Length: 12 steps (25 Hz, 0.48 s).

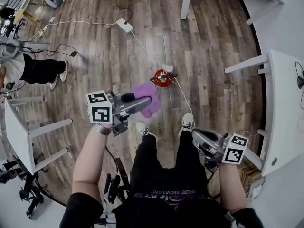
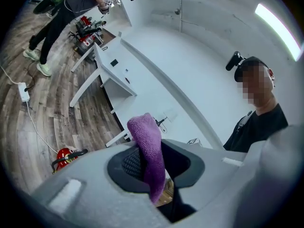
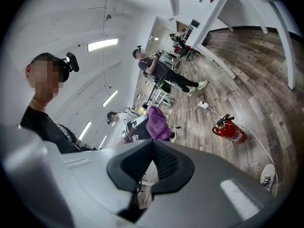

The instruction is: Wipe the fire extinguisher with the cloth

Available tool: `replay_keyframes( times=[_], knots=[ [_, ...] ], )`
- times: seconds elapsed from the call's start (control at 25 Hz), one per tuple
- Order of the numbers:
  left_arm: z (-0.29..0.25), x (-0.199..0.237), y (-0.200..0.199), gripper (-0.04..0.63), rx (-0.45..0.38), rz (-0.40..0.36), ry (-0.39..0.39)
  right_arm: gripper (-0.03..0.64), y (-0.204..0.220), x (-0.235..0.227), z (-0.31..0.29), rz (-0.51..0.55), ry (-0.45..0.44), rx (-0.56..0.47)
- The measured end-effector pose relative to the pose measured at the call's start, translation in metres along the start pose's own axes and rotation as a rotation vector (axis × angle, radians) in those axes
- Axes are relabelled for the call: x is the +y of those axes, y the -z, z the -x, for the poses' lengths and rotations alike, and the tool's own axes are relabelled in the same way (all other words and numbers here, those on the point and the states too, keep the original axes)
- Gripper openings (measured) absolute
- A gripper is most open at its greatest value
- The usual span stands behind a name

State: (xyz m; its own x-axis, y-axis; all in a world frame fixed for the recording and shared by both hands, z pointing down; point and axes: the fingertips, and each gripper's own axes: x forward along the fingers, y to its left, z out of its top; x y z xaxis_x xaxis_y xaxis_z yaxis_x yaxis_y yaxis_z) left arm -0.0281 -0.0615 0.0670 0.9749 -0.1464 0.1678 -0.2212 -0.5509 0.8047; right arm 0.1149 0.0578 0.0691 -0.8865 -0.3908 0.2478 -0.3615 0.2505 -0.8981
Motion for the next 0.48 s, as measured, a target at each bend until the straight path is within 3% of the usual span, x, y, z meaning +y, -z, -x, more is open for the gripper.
replay_keyframes(
  times=[0.28,0.48],
  knots=[
    [0.001,0.087,0.005,0.071,0.149,-0.062,0.038,0.003,0.026,-0.044,-0.04,0.053,0.088,-0.083],
    [-0.019,0.151,0.02,0.071,0.209,-0.093,0.009,0.003,0.019,-0.086,-0.064,0.123,0.066,-0.083]
  ],
)
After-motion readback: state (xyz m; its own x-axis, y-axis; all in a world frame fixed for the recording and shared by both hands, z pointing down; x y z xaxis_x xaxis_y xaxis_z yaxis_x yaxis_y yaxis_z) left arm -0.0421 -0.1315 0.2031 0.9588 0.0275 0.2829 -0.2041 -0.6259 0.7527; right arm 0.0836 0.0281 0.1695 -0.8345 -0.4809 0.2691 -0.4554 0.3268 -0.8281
